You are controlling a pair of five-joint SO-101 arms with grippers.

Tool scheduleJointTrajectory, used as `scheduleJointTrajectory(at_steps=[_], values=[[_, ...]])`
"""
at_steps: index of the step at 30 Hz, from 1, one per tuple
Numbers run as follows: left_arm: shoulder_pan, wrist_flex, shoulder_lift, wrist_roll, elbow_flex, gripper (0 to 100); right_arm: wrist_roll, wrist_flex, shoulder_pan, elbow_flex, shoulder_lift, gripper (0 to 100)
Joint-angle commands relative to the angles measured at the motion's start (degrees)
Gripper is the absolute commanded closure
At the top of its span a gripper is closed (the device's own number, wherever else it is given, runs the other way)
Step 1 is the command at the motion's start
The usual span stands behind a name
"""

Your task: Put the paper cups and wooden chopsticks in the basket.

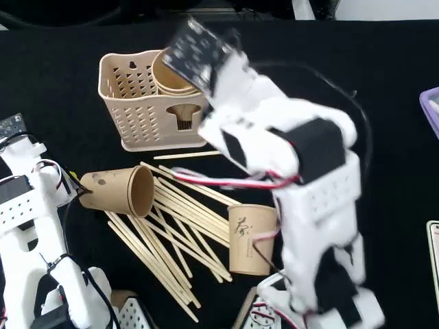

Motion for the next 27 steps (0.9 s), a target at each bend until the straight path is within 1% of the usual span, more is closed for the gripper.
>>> scheduleJointTrajectory(at_steps=[1,3,7,11,14,16,21,27], values=[[-0.2,-0.8,-0.5,0.1,-0.6,78,-0.1,-0.4,1.2,17.7,-9.5,76.0],[-0.2,-0.8,-0.5,0.1,-0.6,78,0.1,-1.7,1.2,25.7,-12.8,76.1],[-0.2,-0.8,-0.5,0.1,-0.6,78,4.4,-4.5,1.2,38.5,-18.0,76.0],[-0.1,-1.1,-0.5,0.1,0.0,78,8.9,-8.0,1.2,48.5,-21.4,75.9],[-0.3,-3.3,-0.5,0.1,1.2,78,12.2,-10.1,1.2,54.4,-22.5,75.9],[-0.4,-4.7,-0.5,0.1,1.9,78,15.0,-11.1,1.2,57.5,-22.6,75.9],[-0.4,-4.7,-0.5,0.1,1.9,78,23.5,-11.1,1.2,61.8,-22.6,75.8],[-0.4,-4.7,-0.5,0.1,1.9,78,29.5,-11.1,1.4,61.8,-22.5,75.8]])
